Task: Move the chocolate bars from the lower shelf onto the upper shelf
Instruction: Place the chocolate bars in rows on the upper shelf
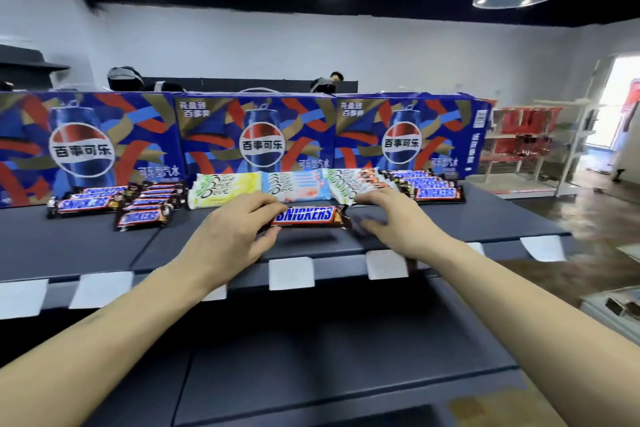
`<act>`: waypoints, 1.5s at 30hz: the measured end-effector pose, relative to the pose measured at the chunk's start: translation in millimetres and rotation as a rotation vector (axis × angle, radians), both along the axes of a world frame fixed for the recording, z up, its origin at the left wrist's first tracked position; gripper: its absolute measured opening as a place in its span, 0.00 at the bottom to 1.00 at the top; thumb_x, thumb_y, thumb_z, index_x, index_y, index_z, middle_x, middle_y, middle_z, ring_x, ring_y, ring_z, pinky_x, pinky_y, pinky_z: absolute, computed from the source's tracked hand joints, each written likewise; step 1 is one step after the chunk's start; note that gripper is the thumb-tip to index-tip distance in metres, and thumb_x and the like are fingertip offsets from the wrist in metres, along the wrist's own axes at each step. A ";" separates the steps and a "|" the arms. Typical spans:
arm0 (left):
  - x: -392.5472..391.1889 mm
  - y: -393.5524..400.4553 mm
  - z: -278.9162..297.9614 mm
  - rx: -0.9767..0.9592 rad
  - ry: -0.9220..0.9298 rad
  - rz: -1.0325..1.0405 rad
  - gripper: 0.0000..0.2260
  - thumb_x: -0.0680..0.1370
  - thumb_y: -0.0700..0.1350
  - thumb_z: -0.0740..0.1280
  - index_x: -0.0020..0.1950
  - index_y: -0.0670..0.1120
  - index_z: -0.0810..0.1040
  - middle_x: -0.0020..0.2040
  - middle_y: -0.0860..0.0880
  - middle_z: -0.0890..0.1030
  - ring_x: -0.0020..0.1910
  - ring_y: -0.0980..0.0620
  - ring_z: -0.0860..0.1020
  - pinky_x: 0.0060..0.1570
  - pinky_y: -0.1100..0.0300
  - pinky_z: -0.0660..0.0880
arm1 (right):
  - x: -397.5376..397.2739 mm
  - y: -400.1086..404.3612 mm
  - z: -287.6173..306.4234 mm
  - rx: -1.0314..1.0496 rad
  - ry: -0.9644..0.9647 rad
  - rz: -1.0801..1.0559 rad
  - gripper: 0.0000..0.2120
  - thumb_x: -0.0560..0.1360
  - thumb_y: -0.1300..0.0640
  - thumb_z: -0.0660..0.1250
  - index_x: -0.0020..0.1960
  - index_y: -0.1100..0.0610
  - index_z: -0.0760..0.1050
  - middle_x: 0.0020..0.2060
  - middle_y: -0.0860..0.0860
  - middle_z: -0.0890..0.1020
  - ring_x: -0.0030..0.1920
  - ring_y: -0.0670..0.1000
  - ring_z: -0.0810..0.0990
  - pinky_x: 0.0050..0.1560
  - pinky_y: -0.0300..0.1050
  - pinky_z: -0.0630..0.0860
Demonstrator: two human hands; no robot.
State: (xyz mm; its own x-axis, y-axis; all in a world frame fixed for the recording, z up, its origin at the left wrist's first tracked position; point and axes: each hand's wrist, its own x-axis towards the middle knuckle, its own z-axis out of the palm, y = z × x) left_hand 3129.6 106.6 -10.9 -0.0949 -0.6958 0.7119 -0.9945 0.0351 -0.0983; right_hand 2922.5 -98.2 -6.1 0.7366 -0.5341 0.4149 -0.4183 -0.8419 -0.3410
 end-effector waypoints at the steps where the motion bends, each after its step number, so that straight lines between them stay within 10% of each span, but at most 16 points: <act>1: -8.5 -9.6 0.7 -0.002 -0.004 0.002 0.15 0.75 0.45 0.66 0.60 0.43 0.79 0.55 0.49 0.78 0.52 0.50 0.77 0.50 0.54 0.77 | -11.4 -7.6 -0.7 -0.004 0.009 -0.010 0.20 0.76 0.55 0.70 0.67 0.53 0.74 0.65 0.51 0.75 0.66 0.53 0.71 0.63 0.42 0.65; 45: -156.4 -262.4 -6.2 0.154 0.147 0.223 0.13 0.74 0.49 0.70 0.59 0.52 0.79 0.53 0.55 0.79 0.57 0.51 0.73 0.51 0.53 0.75 | -138.8 -202.7 5.0 0.069 -0.125 0.031 0.19 0.78 0.56 0.67 0.68 0.50 0.72 0.67 0.49 0.75 0.67 0.50 0.71 0.68 0.44 0.67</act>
State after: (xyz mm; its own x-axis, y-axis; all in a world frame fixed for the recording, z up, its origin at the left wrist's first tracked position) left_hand 2973.2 -155.8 -17.1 0.1687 -0.7887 0.5911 -0.9826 -0.1822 0.0372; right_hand 2783.7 -301.0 -1.2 0.6977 -0.5426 0.4678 -0.3432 -0.8263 -0.4466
